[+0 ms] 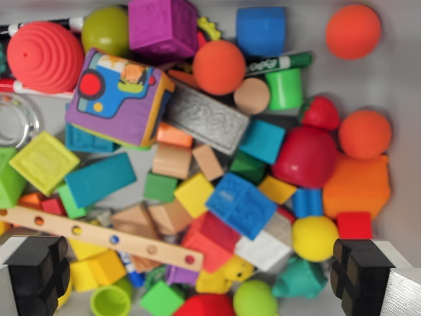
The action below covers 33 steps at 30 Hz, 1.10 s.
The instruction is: Pick an object from the bin
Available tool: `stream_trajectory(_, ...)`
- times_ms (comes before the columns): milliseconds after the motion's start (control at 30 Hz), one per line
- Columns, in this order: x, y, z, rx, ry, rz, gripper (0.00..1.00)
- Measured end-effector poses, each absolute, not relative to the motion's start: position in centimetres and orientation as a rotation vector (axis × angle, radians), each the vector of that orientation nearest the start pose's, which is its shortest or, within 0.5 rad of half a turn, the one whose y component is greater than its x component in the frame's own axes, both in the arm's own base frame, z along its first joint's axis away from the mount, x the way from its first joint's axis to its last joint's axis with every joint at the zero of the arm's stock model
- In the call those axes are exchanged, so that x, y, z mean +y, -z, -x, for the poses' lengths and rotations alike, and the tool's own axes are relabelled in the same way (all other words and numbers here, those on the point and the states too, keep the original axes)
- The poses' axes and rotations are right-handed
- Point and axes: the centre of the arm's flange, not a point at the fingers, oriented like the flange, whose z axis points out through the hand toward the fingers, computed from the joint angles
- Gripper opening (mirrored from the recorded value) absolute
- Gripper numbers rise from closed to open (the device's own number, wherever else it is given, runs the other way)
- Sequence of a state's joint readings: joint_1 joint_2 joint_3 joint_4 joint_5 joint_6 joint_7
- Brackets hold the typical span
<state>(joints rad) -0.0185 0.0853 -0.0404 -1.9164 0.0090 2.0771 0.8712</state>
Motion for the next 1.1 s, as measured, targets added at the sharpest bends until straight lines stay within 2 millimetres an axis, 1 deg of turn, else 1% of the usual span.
stream_trajectory(567,-1.3,-42.6,-60.2,1.444,0.075,2.758,1.00)
stream_trajectory(1033,1.3,-38.8,-62.1,1.502,0.040,2.741,1.00)
stream_trajectory(1100,1.9,-38.0,-62.5,1.513,0.031,2.739,1.00)
